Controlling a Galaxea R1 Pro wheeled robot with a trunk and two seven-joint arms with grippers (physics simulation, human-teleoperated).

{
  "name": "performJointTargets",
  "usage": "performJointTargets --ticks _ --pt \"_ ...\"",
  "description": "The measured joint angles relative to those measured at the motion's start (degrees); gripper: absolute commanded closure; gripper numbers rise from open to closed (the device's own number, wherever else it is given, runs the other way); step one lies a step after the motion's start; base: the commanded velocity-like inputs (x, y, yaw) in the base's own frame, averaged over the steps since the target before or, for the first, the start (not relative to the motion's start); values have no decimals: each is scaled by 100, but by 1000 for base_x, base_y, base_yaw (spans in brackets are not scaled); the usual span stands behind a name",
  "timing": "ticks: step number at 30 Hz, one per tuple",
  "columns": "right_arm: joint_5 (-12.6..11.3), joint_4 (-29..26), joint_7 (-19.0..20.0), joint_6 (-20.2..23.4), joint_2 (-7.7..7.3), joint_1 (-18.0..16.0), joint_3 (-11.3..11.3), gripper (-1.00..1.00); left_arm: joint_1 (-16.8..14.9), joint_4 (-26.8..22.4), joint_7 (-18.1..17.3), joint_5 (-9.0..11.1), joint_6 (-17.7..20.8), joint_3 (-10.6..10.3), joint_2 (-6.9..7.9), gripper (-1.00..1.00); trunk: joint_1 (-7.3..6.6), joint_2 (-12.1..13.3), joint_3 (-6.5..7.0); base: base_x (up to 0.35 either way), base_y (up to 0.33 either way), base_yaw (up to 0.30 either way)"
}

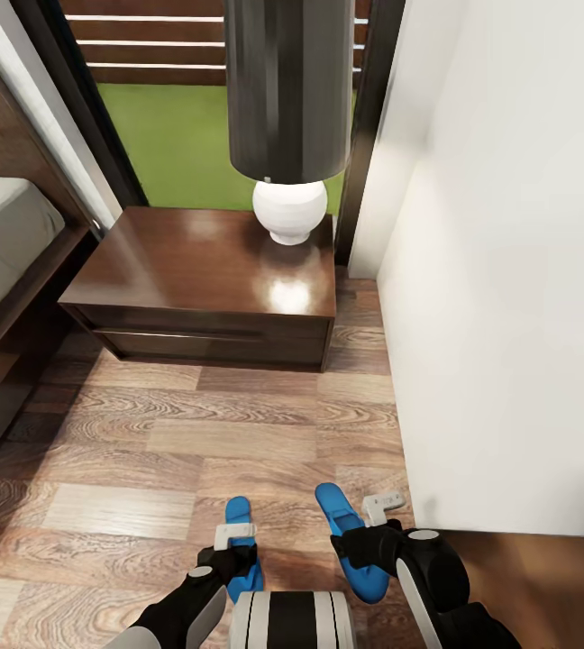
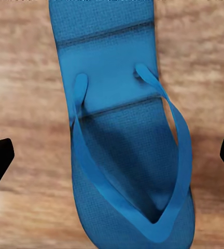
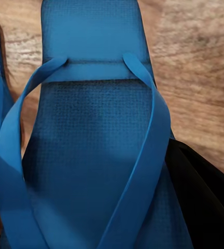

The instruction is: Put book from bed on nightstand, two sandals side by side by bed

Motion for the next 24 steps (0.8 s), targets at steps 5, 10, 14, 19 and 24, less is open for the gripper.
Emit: performJointTargets --ticks 5,10,14,19,24 --pt "1 0 1 0 -9 0 -5 100 -1 -6 0 0 -1 -3 -4 -100 0 0 0 0 0 0" --pt "-1 -1 2 0 -11 0 -6 100 -1 -60 0 0 -4 -4 0 -100 0 0 0 0 0 0" --pt "-2 1 2 0 -12 0 -6 100 -1 -93 3 0 -4 -4 2 -100 0 0 0 0 0 0" --pt "3 -1 -6 0 -12 0 -6 100 -1 -111 4 0 -4 -4 3 -100 0 0 0 0 0 0" --pt "-1 0 -4 0 -9 0 -4 100 -1 -118 6 0 -7 -4 0 -100 0 0 0 0 0 0"
